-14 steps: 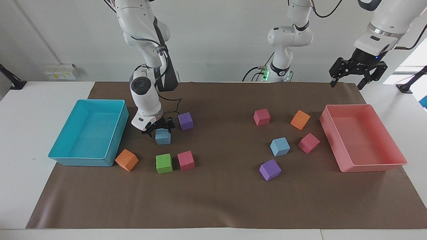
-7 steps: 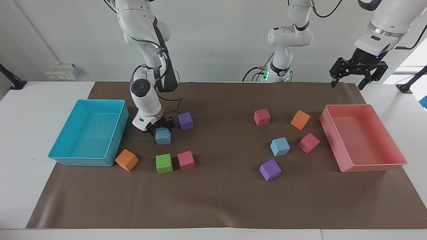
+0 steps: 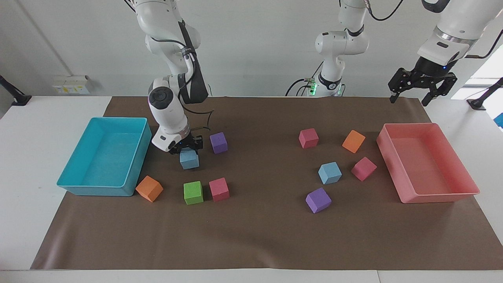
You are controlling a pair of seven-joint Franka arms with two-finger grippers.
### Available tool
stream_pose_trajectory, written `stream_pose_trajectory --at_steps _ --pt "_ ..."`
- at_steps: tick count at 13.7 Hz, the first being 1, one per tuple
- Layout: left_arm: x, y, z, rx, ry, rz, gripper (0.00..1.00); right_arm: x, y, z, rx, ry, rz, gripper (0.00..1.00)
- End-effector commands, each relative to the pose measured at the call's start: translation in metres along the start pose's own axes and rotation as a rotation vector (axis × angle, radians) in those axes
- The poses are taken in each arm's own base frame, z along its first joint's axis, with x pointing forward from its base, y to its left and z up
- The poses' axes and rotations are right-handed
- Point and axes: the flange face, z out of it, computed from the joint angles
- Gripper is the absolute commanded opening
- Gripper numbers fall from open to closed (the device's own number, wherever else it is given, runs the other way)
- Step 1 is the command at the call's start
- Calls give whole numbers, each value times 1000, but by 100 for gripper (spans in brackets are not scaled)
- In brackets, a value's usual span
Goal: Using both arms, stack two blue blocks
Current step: 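Carry the light-blue cube with the right gripper to the table center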
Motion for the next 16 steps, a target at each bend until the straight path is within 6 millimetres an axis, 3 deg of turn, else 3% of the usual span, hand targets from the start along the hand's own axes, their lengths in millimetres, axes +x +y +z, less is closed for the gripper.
stream_pose_trajectory --at_steps 1,3,5,10,12,16 --pt "-1 -3 -2 1 15 7 100 6 -26 -32 13 10 63 0" --pt "-1 -3 -3 1 17 9 100 16 -61 -42 14 37 63 0" --pt "-1 -3 -3 2 17 9 100 30 -105 -38 14 39 105 0" --pt "0 -4 -3 3 26 4 100 62 -226 13 -11 31 177 0" --pt "1 -4 -3 3 27 6 100 68 -254 35 -17 26 221 0" --pt "0 -3 -3 2 29 6 100 66 -265 45 5 62 211 0"
